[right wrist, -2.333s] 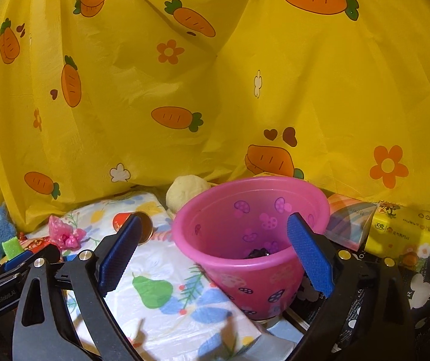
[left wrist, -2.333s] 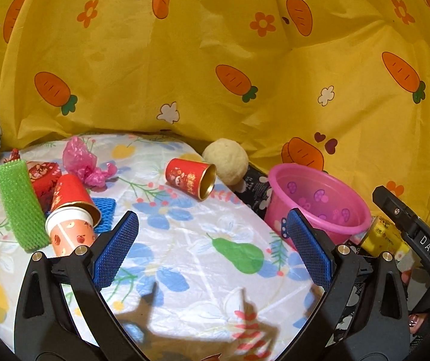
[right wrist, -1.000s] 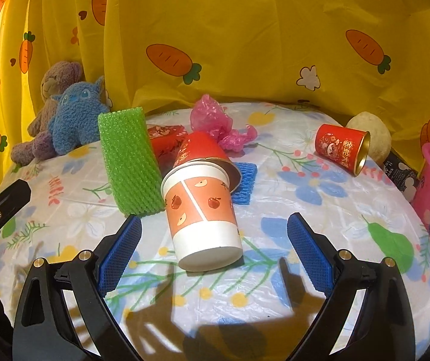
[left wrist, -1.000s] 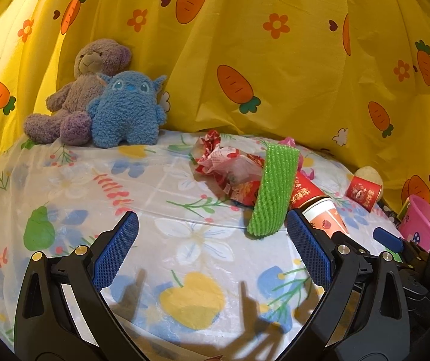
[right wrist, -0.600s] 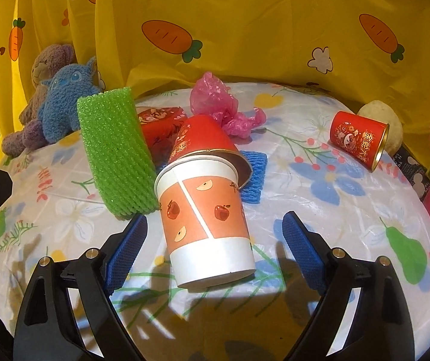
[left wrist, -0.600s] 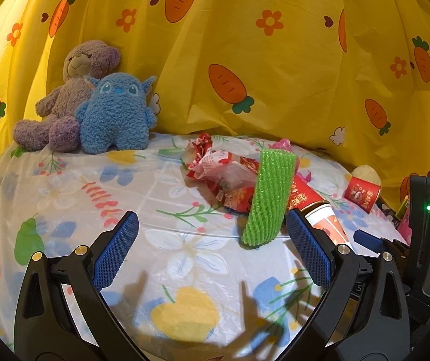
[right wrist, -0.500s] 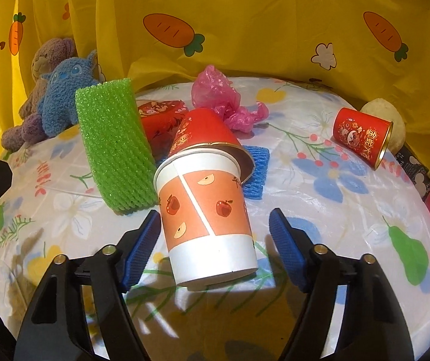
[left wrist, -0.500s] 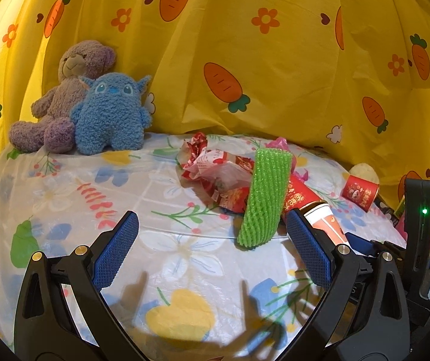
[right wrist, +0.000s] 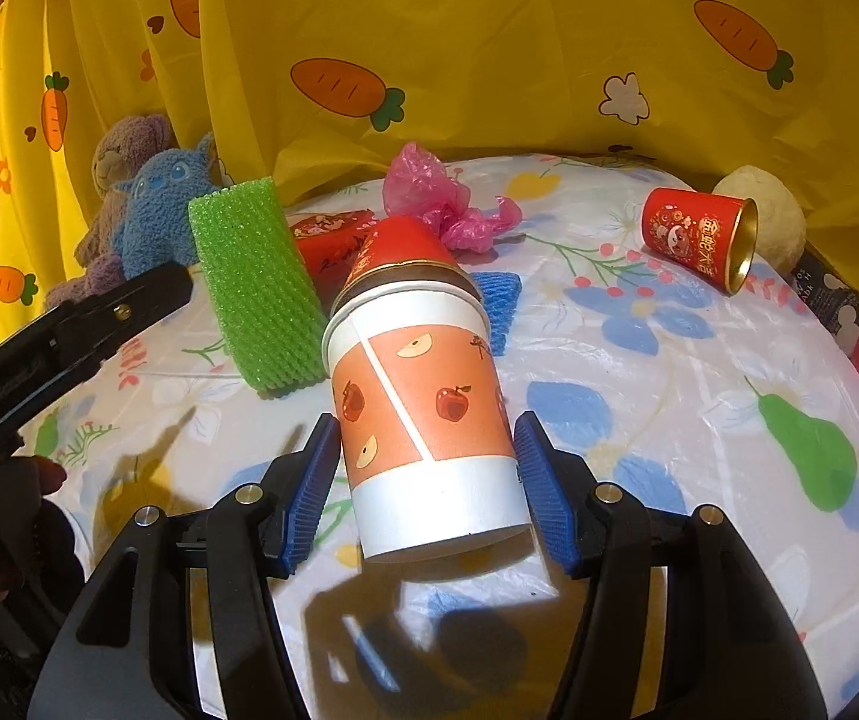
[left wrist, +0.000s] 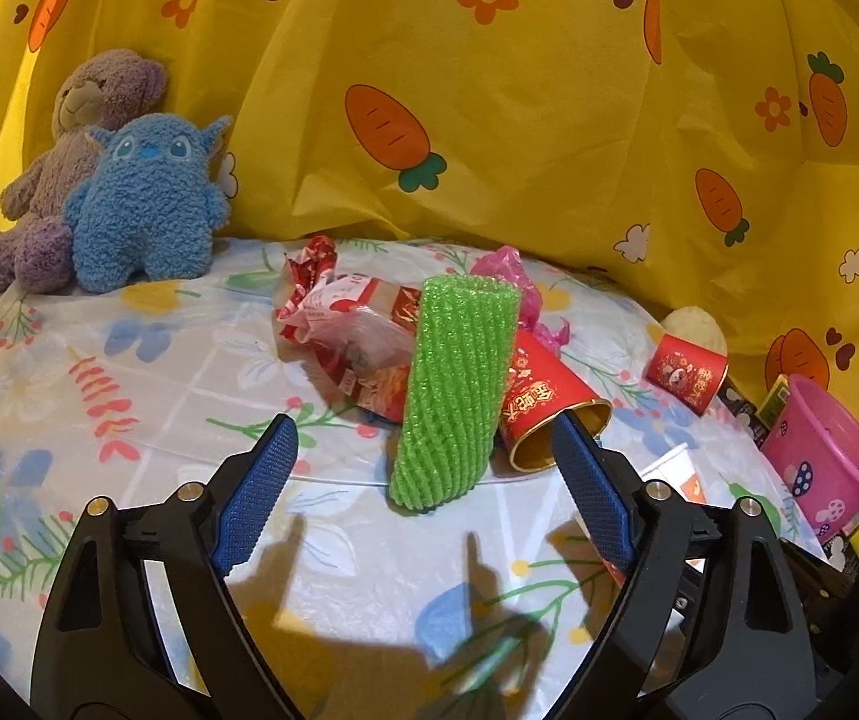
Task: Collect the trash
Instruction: 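Grasp the green foam sleeve with the left tool while the right tool grasps the orange cup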
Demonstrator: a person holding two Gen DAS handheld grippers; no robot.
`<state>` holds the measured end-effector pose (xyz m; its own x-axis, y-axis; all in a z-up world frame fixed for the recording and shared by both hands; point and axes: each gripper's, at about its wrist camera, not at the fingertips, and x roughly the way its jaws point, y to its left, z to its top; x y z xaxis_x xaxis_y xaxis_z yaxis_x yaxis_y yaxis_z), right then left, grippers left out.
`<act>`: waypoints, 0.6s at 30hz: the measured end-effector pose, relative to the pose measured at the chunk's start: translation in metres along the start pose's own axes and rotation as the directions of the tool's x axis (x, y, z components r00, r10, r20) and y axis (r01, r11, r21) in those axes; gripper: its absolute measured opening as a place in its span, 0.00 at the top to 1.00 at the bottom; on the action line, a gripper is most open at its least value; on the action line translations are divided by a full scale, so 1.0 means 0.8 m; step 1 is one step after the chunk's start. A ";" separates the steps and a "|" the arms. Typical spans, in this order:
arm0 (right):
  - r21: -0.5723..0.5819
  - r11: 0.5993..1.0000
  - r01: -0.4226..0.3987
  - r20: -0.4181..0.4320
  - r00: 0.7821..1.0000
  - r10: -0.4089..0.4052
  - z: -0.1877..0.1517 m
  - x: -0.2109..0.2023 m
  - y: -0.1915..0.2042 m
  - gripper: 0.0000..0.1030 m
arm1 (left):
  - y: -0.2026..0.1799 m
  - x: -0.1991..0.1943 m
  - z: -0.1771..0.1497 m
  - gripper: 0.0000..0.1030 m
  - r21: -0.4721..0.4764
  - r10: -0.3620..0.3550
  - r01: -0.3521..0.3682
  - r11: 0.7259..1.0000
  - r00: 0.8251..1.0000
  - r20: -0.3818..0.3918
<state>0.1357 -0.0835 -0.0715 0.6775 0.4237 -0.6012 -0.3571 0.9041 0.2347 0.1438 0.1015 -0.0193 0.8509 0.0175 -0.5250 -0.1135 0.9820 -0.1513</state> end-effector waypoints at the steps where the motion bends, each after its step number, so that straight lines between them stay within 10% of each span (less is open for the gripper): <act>1: 0.006 1.000 0.000 0.004 1.000 0.000 -0.002 -0.004 -0.003 0.43 | -0.003 0.007 0.002 0.24 0.006 -0.003 0.003 1.000 1.000 -0.009; 18: 0.043 0.999 -0.003 0.046 0.999 0.001 -0.015 -0.041 -0.030 0.42 | -0.007 0.047 0.002 0.89 -0.010 -0.087 0.087 0.996 0.991 -0.097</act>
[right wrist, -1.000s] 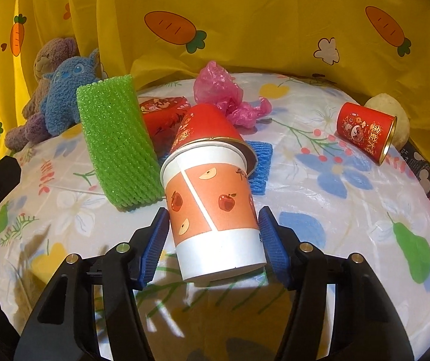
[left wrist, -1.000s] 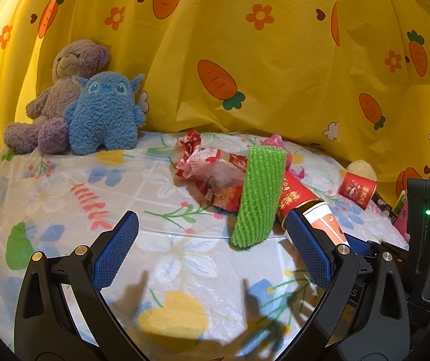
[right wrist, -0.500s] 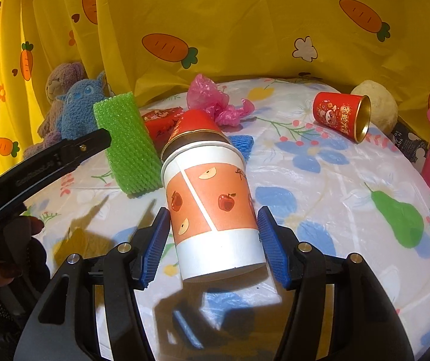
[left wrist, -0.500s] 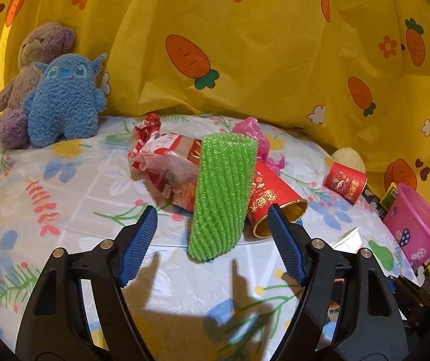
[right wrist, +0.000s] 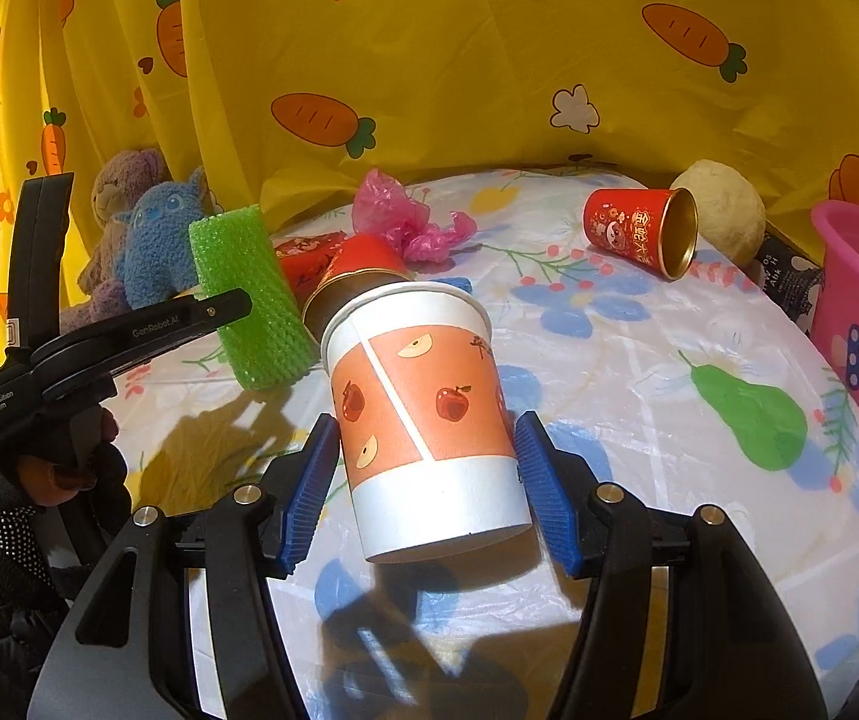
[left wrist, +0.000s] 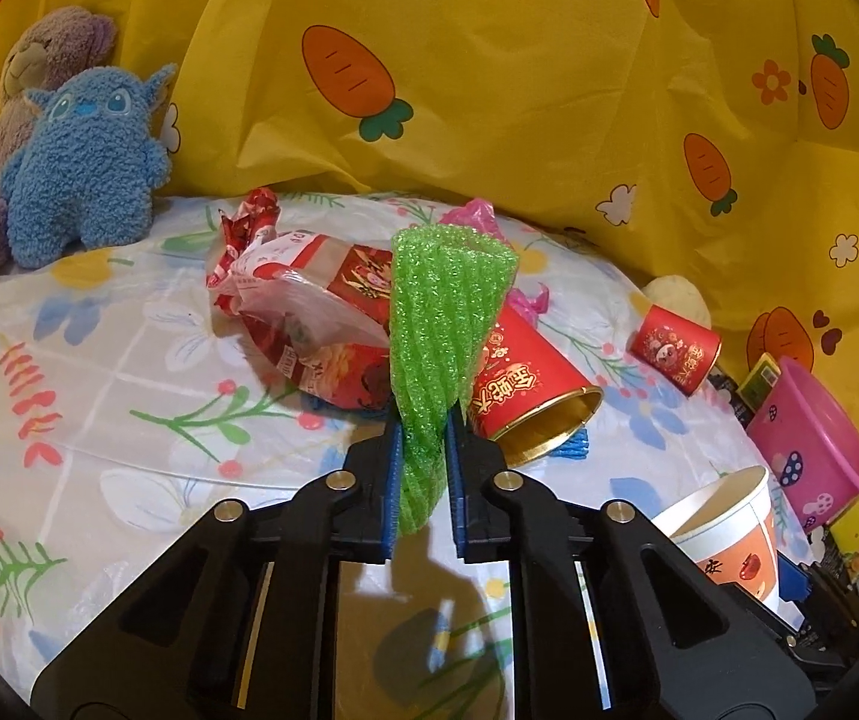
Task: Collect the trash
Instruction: 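Grasp the green foam sleeve with the left tool while the right tool grasps the orange cup, then carry the green foam sleeve and orange-white cup over the pink bucket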
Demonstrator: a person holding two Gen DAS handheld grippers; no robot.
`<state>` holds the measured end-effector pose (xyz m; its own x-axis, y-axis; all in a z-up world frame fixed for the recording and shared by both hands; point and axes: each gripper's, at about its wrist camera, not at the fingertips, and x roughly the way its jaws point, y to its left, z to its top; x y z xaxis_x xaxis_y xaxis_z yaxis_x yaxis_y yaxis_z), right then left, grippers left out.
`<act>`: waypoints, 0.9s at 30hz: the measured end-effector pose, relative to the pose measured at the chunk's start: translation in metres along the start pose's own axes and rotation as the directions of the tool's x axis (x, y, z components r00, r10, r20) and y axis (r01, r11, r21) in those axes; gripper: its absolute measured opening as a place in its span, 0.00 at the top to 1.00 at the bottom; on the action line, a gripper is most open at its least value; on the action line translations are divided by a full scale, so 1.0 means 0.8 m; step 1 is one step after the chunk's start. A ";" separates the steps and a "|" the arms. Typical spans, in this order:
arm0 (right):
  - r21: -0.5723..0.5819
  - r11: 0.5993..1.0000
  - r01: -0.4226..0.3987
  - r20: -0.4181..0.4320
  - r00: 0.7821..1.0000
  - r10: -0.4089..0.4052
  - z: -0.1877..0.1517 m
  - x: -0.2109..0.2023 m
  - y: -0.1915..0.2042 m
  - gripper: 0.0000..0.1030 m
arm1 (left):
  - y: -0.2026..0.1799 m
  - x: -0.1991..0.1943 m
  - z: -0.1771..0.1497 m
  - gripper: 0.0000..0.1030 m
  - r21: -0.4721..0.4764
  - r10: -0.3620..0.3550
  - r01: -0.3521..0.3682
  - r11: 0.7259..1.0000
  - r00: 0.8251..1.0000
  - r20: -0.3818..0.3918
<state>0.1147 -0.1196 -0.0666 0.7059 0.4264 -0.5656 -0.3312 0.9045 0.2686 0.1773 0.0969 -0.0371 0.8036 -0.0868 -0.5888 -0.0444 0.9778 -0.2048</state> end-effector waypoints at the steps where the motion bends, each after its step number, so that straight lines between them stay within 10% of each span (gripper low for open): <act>1: 0.002 1.000 -0.002 0.003 1.000 0.002 0.000 -0.002 -0.001 0.42 | -0.001 -0.004 -0.001 0.90 -0.001 -0.001 0.001 1.000 1.000 0.007; 27: 0.054 0.994 0.096 0.101 0.990 -0.101 -0.006 -0.071 -0.038 0.42 | -0.068 -0.096 -0.052 0.90 0.092 -0.050 0.044 0.995 0.997 0.063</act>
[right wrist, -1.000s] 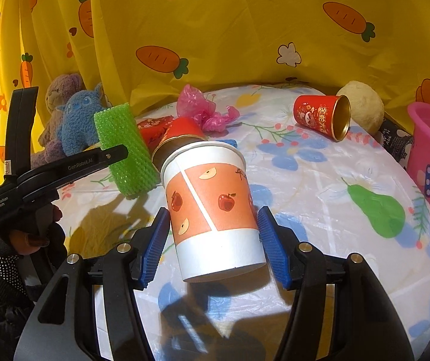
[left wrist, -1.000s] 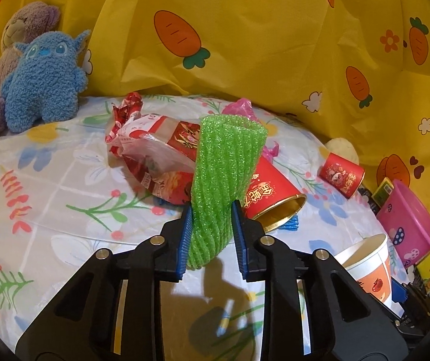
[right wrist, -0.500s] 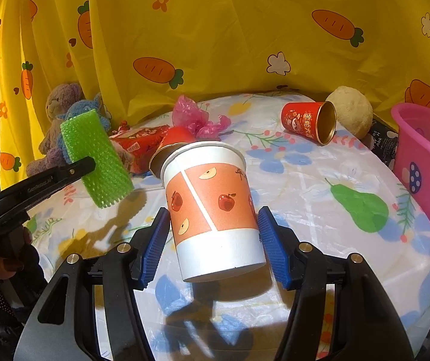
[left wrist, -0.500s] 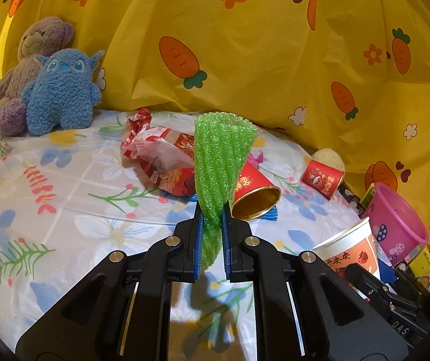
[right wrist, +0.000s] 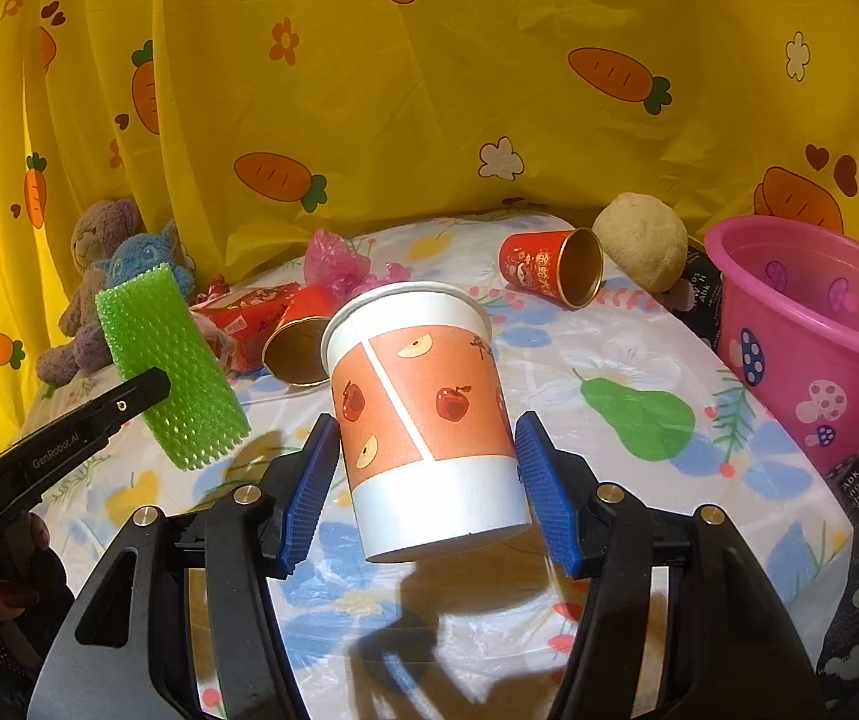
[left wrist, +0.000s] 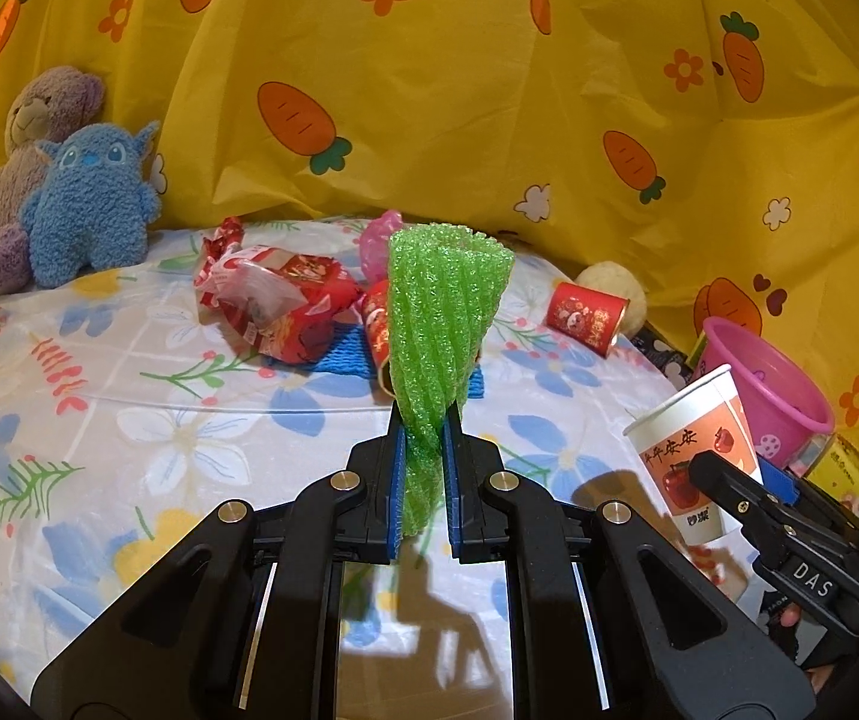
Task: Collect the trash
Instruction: 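Carry the green foam sleeve and orange-white cup over the pink bucket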
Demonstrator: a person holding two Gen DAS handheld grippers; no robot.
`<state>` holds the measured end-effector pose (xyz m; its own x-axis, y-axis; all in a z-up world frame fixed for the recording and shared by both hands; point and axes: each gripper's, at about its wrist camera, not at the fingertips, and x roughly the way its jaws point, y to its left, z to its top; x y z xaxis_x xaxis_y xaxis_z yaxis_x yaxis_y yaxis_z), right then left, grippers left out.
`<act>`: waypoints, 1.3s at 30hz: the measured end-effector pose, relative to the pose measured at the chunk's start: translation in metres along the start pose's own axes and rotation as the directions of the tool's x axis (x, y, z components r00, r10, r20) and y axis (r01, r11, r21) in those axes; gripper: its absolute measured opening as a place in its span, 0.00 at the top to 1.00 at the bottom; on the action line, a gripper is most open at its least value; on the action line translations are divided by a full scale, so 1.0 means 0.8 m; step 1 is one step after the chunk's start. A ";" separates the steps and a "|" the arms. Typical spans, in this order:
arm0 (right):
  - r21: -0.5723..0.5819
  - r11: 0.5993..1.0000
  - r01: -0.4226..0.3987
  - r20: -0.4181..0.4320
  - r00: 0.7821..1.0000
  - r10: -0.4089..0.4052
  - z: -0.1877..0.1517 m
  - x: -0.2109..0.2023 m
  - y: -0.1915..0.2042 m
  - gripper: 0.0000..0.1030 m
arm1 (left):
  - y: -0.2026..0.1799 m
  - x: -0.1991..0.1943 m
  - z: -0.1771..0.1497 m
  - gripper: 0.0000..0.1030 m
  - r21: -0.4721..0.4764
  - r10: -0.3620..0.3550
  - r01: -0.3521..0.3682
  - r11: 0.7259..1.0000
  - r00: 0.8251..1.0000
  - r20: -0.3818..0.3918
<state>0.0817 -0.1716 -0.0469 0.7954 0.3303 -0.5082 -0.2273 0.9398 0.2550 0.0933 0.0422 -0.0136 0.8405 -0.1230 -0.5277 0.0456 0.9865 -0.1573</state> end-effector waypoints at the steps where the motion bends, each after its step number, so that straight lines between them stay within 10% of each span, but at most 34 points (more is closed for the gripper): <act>1: 0.003 1.000 0.005 0.003 1.000 -0.005 0.000 -0.002 -0.003 0.42 | -0.005 0.000 0.000 0.90 0.006 -0.006 0.006 1.000 1.000 -0.001; 18: 0.093 0.986 0.136 0.090 0.985 -0.145 0.026 -0.042 -0.086 0.42 | -0.149 0.028 0.019 0.90 0.182 -0.215 0.220 0.959 0.976 -0.046; 39: 0.271 0.878 0.396 0.170 0.878 -0.448 0.092 -0.071 -0.256 0.42 | -0.369 0.150 0.069 0.90 0.286 -0.468 0.508 0.812 0.861 -0.201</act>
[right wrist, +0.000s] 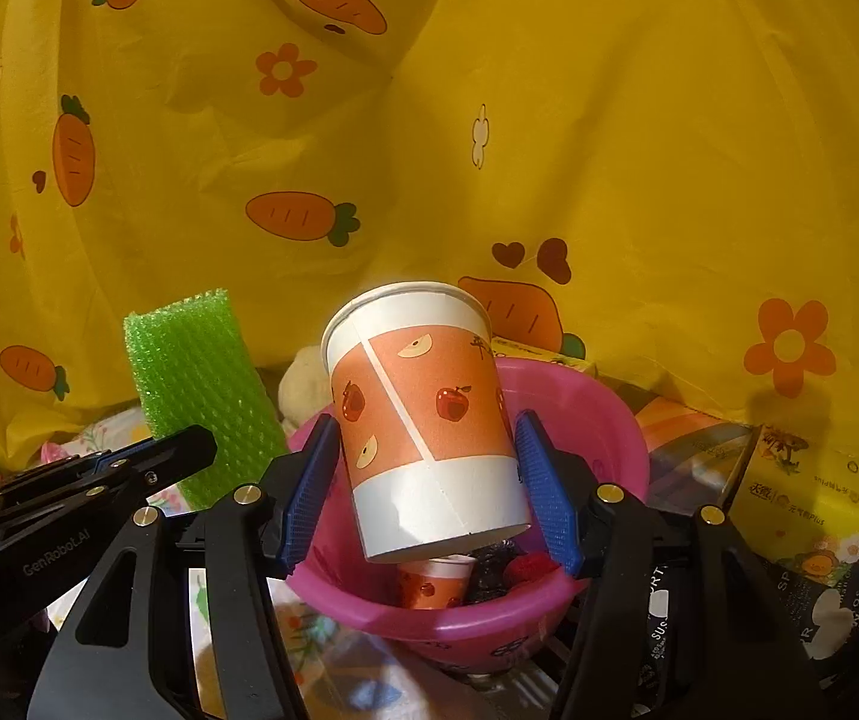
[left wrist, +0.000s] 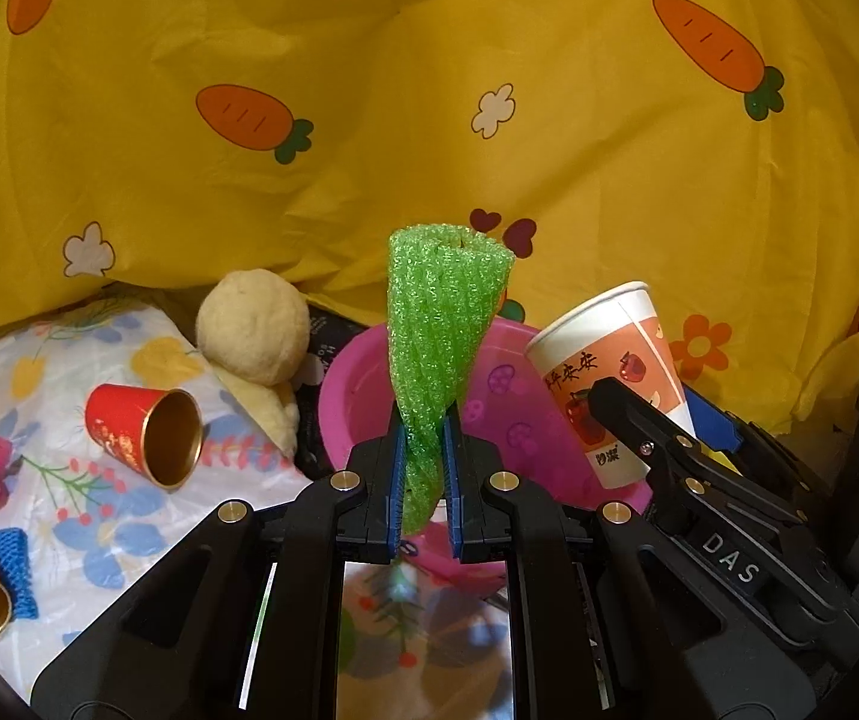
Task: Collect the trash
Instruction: 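Carry the green foam sleeve and orange-white cup over the pink bucket, then open both tools to drop the sleeve and cup into the bucket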
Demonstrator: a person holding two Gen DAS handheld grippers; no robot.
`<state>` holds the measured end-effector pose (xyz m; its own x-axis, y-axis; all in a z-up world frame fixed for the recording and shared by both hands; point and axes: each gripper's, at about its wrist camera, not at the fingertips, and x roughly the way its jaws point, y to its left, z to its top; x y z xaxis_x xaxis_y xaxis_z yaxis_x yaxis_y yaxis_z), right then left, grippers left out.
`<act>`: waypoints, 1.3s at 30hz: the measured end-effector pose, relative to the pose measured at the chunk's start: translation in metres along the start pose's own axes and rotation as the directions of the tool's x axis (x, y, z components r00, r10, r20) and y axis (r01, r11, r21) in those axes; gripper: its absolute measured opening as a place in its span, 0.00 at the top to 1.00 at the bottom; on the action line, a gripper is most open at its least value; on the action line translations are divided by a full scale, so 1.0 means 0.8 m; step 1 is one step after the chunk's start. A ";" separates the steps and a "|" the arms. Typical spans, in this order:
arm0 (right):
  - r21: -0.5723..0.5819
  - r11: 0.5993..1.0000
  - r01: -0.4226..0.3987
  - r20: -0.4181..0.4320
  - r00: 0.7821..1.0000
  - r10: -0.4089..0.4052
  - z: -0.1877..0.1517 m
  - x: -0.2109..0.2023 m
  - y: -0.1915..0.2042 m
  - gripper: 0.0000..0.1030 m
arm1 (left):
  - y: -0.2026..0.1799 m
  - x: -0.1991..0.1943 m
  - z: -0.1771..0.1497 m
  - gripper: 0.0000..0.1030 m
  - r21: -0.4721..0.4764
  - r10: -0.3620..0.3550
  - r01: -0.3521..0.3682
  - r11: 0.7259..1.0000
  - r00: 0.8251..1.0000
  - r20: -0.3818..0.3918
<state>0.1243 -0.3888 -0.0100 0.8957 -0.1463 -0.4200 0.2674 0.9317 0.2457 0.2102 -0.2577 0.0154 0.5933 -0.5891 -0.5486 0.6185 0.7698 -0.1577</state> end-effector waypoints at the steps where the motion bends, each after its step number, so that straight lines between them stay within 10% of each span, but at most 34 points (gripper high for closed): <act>1: 0.003 1.000 0.005 -0.003 1.000 -0.005 0.000 0.003 -0.003 0.42 | 0.000 0.009 0.001 0.90 -0.002 -0.005 0.005 1.000 1.000 -0.009; 22: 0.048 0.998 0.032 -0.003 0.999 -0.031 0.001 0.041 -0.036 0.42 | -0.001 0.097 -0.003 0.89 -0.058 -0.119 0.111 0.992 0.981 -0.152; 24: 0.054 0.998 0.031 -0.002 1.000 -0.031 0.002 0.042 -0.038 0.42 | -0.001 0.101 -0.005 0.81 -0.052 -0.122 0.115 0.992 0.979 -0.163; 27: 0.056 0.998 0.025 0.010 1.000 -0.026 0.005 0.043 -0.040 0.41 | 0.007 0.100 -0.008 0.28 -0.059 -0.078 0.070 0.996 0.985 -0.152; 35: 0.058 0.998 0.023 0.012 1.000 -0.023 0.008 0.051 -0.036 0.41 | 0.043 0.058 -0.010 0.11 -0.104 -0.001 -0.003 0.995 0.999 -0.038; 39: 0.057 0.998 0.007 0.021 1.000 -0.009 0.007 0.050 -0.031 0.22 | 0.058 0.038 -0.010 0.08 -0.128 0.045 -0.045 0.991 0.999 -0.002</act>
<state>0.1556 -0.4194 -0.0279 0.9007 -0.1615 -0.4033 0.2939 0.9102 0.2918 0.2524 -0.2380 -0.0148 0.6196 -0.5534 -0.5566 0.5204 0.8205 -0.2366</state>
